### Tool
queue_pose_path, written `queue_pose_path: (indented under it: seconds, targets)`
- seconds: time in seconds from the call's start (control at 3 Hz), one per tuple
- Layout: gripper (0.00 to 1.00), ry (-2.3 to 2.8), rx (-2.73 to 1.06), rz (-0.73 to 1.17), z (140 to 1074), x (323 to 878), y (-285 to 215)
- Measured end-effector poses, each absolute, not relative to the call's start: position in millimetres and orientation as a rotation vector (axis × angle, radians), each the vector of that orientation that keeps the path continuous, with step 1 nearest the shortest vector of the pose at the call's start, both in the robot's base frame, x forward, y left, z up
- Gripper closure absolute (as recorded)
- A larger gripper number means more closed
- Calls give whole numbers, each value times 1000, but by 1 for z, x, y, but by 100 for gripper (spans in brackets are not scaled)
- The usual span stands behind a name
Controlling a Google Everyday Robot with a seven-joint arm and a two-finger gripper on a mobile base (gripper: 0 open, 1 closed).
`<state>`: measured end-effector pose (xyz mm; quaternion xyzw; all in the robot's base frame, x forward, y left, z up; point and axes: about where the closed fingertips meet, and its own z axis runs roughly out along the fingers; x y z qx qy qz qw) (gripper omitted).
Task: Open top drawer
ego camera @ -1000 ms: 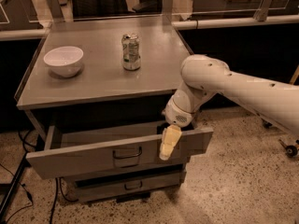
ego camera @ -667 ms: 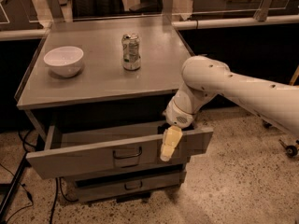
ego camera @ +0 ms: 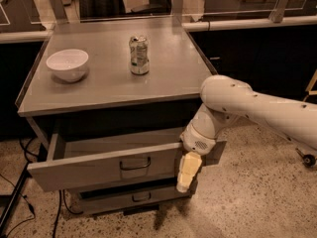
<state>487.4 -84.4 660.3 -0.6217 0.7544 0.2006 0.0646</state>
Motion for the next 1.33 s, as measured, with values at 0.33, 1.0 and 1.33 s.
queue_pose_path:
  seconds: [0.33, 1.0, 1.33]
  targets:
    - [0, 2288, -1873, 612, 663, 484, -87]
    - [0, 2384, -1843, 659, 687, 427, -112]
    - [0, 2397, -1822, 697, 697, 401, -120]
